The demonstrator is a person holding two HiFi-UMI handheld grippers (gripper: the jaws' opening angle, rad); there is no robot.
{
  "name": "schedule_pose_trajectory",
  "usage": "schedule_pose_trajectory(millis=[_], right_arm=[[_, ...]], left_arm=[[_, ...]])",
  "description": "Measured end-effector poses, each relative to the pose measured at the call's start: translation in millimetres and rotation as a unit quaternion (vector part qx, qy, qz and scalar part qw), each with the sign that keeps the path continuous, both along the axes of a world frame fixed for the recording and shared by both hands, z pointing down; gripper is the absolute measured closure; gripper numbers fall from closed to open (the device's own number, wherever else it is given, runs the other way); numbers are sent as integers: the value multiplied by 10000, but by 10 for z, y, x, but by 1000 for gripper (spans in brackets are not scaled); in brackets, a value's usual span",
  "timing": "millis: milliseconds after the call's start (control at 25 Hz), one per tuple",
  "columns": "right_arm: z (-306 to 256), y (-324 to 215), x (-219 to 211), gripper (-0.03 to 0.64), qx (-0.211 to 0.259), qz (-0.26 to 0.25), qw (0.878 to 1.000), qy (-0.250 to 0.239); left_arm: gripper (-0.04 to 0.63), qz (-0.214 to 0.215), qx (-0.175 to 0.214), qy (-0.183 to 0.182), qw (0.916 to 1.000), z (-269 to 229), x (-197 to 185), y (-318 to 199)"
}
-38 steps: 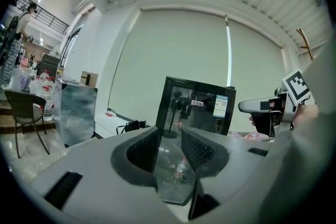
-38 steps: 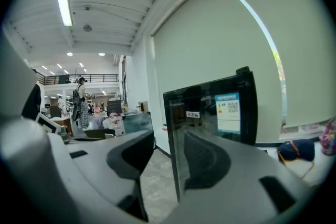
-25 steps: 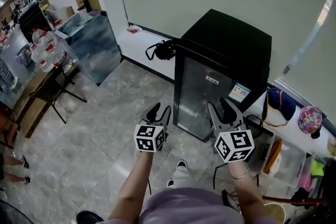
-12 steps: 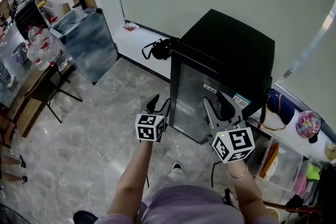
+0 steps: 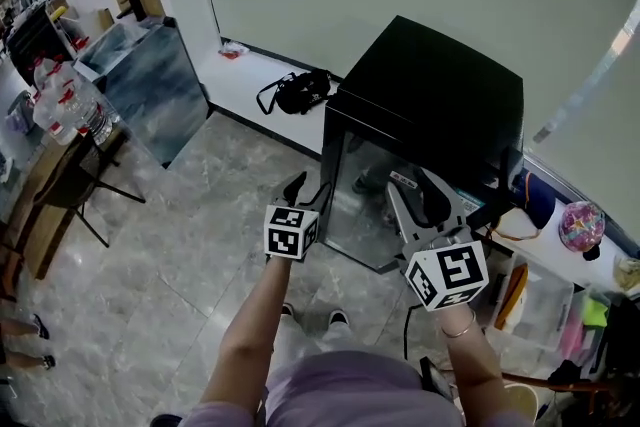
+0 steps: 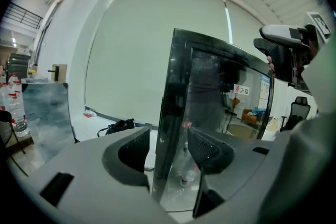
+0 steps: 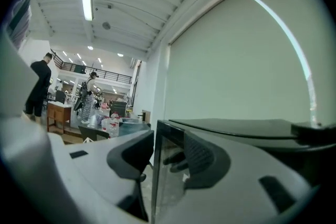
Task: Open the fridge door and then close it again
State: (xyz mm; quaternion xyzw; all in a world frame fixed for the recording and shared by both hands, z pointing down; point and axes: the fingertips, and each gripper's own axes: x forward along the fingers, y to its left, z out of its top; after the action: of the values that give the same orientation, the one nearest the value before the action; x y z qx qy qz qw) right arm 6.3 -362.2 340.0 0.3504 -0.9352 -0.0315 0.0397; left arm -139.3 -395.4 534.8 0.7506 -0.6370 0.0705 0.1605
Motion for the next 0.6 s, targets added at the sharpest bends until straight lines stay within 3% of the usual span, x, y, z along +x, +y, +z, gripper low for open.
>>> schedule_pose_trajectory(millis=[280, 480, 600], right_arm=[[-54, -168, -198, 439, 244, 430, 9962, 716], [-149, -258, -292, 432, 707, 587, 9845, 1495], [-142, -346, -310, 416, 704, 572, 9775, 1904]], left_arm=[[374, 572, -114, 80, 9983, 81, -75, -260], [368, 977, -130, 110, 9951, 97, -43, -407], [368, 1205, -157, 92, 9925, 102, 4, -453]])
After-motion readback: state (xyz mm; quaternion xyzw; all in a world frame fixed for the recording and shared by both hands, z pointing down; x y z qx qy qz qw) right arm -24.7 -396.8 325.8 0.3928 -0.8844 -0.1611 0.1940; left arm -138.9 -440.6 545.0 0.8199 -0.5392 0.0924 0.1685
